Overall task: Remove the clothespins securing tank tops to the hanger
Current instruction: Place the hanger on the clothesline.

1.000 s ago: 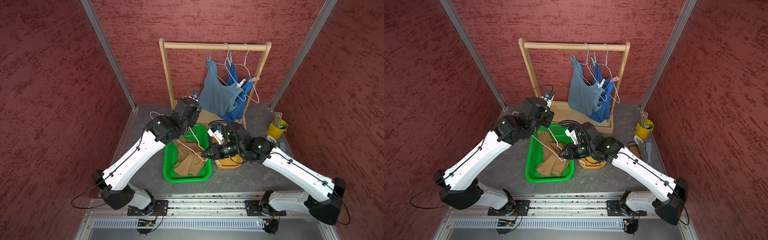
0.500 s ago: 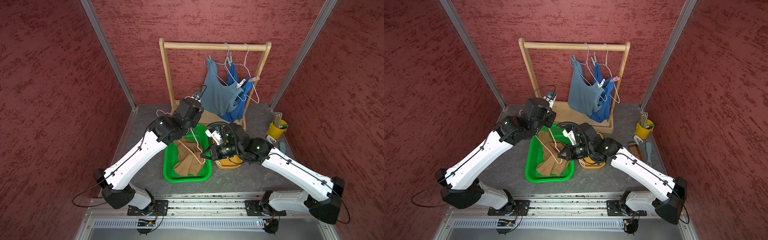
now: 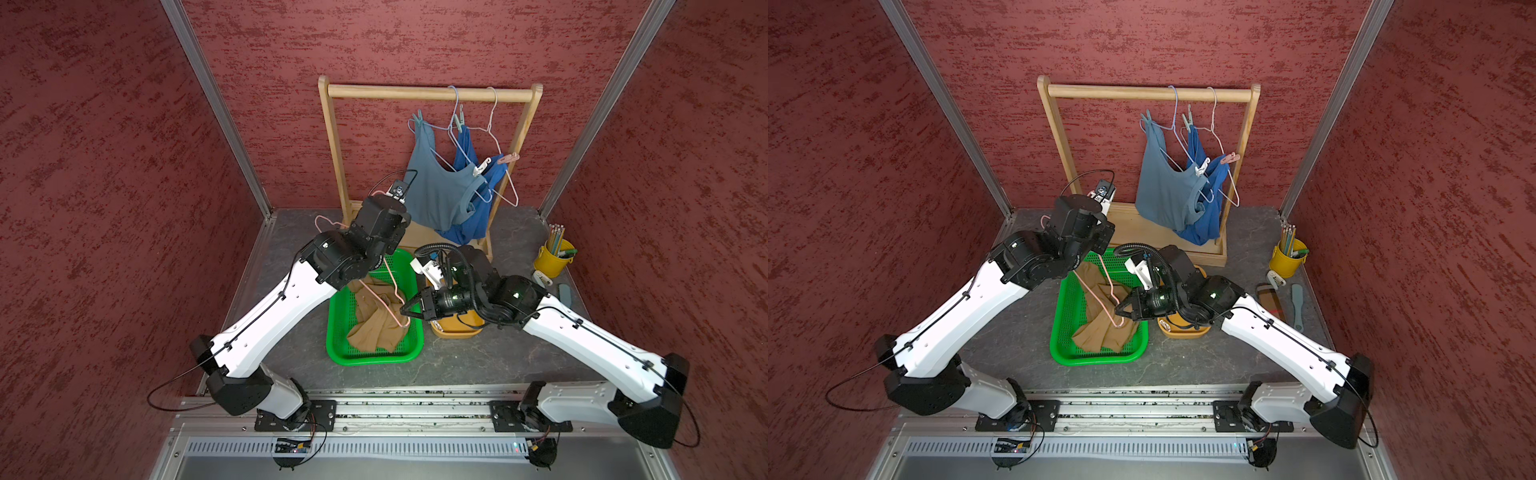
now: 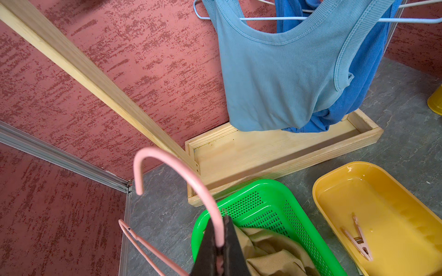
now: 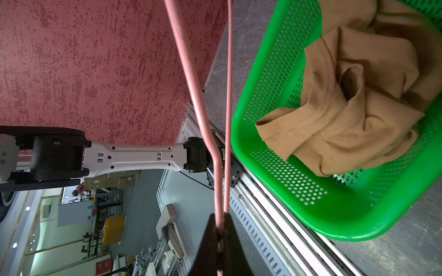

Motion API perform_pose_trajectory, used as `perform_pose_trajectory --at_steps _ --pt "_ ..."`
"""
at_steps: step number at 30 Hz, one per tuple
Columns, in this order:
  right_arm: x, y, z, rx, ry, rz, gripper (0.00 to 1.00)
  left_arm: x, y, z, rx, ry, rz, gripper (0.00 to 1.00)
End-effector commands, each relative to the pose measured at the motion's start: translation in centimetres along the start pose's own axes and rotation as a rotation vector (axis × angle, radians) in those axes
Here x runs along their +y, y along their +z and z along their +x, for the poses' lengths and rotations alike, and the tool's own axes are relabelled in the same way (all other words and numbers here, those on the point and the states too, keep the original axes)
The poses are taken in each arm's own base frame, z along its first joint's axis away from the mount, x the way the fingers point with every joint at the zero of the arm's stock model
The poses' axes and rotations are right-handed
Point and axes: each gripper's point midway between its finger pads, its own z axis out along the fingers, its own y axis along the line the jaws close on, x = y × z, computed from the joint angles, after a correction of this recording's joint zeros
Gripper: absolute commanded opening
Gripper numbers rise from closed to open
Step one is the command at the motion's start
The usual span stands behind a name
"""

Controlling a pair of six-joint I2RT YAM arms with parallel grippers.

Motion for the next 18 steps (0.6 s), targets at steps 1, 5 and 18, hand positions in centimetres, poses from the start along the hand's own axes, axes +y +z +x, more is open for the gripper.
perform_pose_trajectory --at_steps 1,5,18 --pt "1.2 -0.4 0.2 -0.004 -0.024 -0.048 0.20 0.3 -0.4 -1.3 -0.043 -0.025 -0.004 0.00" --pt "0.7 -0.2 0.5 0.008 -0.023 -0.041 0.21 0.4 -0.5 -1.5 -0.052 -0.022 -0.011 0.00" --pt "0.2 -0.7 -0.3 -0.021 -0.004 0.028 0.00 2.0 -1.4 -0.5 0.021 -0.131 0.002 0.58"
